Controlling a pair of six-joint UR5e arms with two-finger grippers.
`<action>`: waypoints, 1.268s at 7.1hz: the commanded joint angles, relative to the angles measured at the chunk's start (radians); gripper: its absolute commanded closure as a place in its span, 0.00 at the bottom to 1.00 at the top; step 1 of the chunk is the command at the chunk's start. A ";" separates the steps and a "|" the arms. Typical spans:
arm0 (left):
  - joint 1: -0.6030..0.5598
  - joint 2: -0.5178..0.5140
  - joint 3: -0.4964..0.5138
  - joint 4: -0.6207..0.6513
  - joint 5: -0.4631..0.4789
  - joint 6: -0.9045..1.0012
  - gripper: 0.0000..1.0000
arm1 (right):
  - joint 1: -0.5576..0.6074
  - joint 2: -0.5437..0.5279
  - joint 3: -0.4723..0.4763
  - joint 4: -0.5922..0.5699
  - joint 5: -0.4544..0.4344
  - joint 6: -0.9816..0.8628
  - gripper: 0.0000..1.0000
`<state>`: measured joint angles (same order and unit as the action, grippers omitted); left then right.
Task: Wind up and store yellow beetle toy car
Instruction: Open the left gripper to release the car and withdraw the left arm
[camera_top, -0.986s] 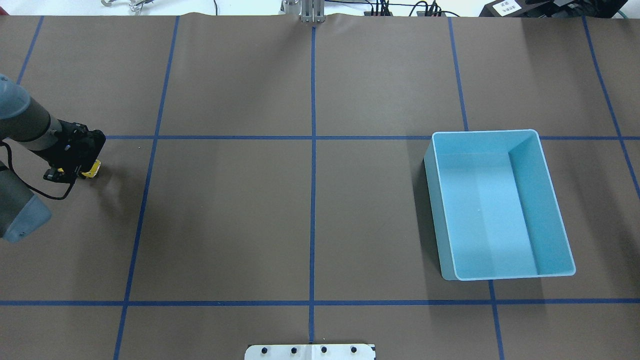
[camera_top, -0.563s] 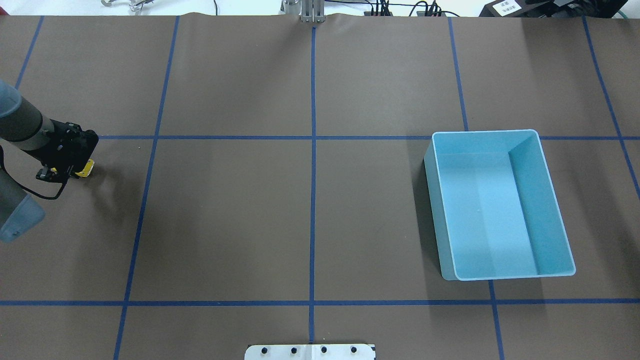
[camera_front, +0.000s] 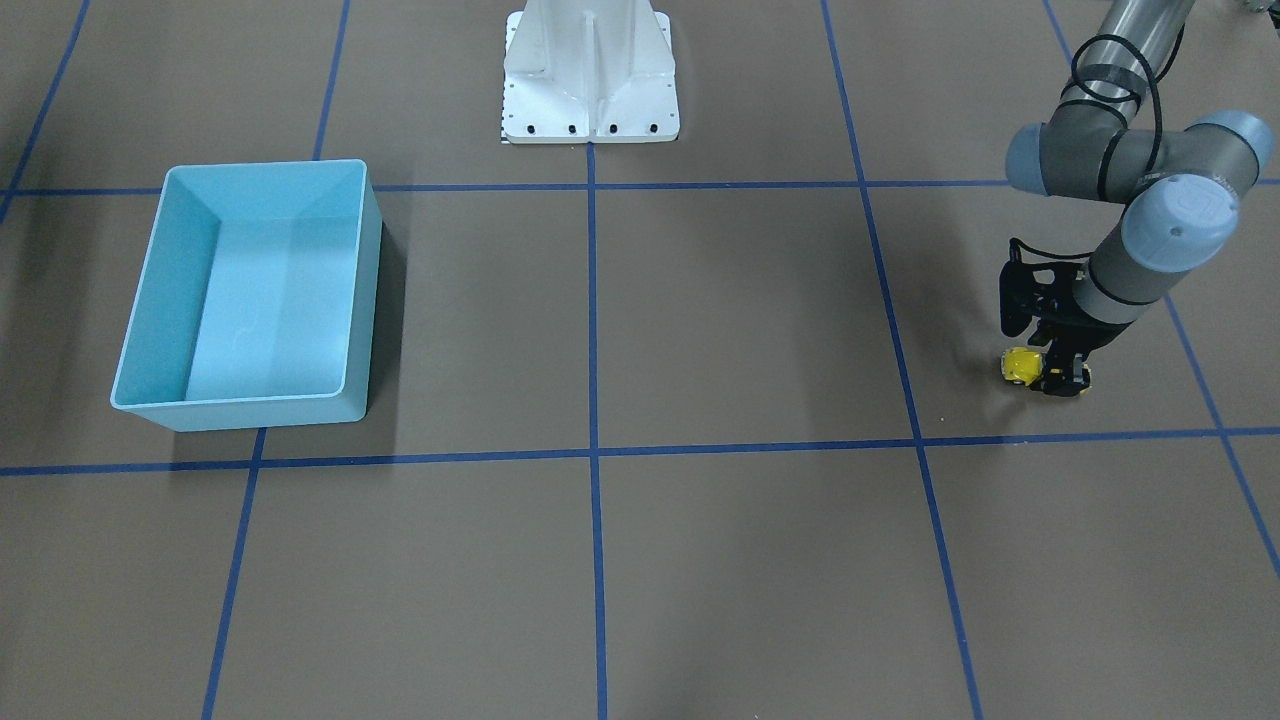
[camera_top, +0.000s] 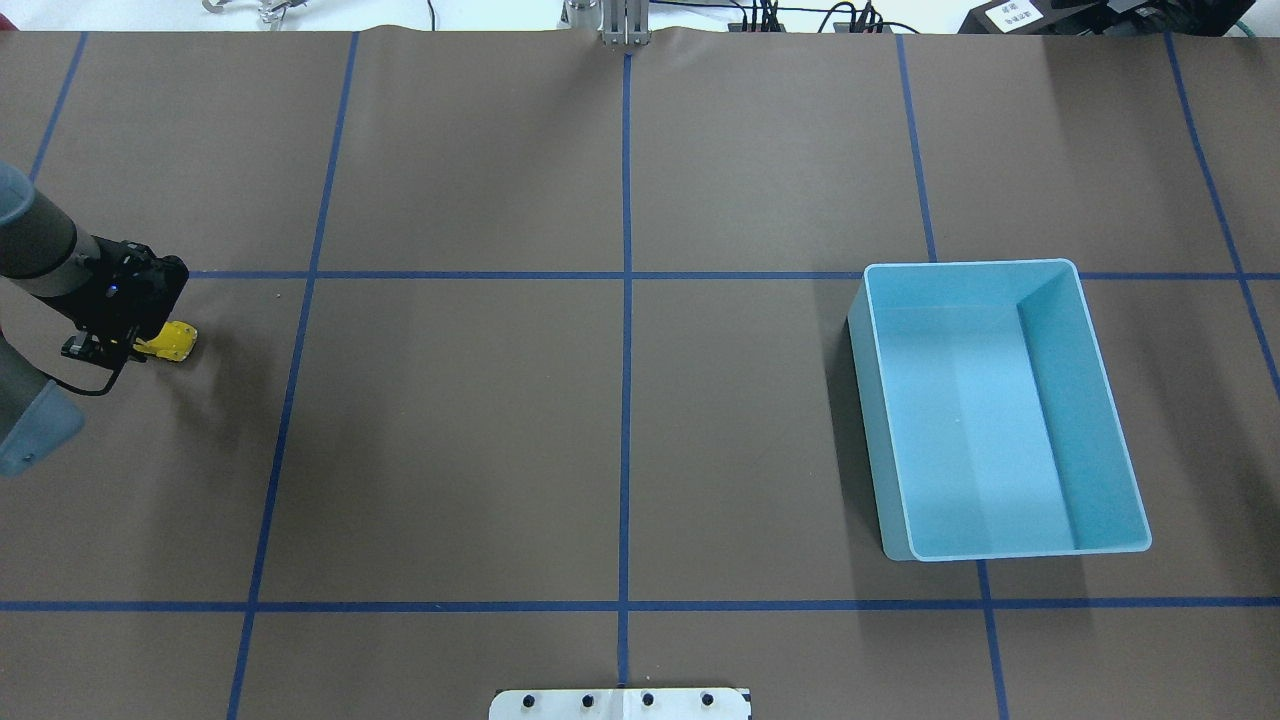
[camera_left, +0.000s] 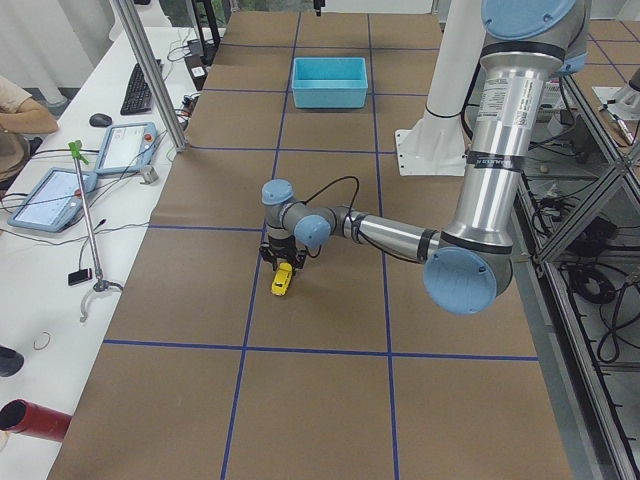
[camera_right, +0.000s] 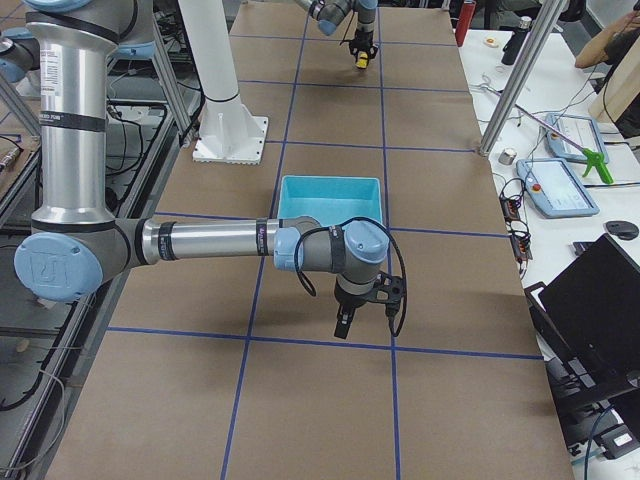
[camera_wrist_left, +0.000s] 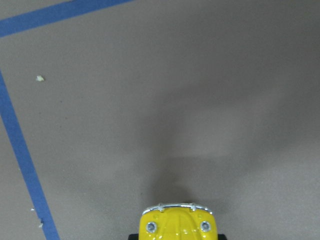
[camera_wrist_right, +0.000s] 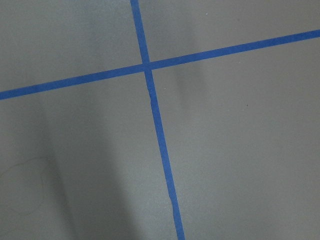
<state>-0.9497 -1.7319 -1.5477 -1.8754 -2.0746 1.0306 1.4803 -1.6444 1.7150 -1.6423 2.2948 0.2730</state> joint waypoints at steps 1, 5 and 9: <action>-0.061 -0.023 0.023 0.042 -0.007 -0.076 0.00 | 0.000 0.000 0.000 0.001 0.000 0.000 0.00; -0.118 -0.011 0.011 0.045 -0.056 -0.376 0.00 | 0.000 0.003 0.001 0.007 0.003 0.002 0.00; -0.241 0.014 0.009 0.045 -0.140 -0.971 0.00 | -0.021 0.003 0.023 0.133 0.014 -0.041 0.00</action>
<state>-1.1607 -1.7199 -1.5376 -1.8294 -2.2094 0.2387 1.4682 -1.6489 1.7218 -1.5558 2.2988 0.2363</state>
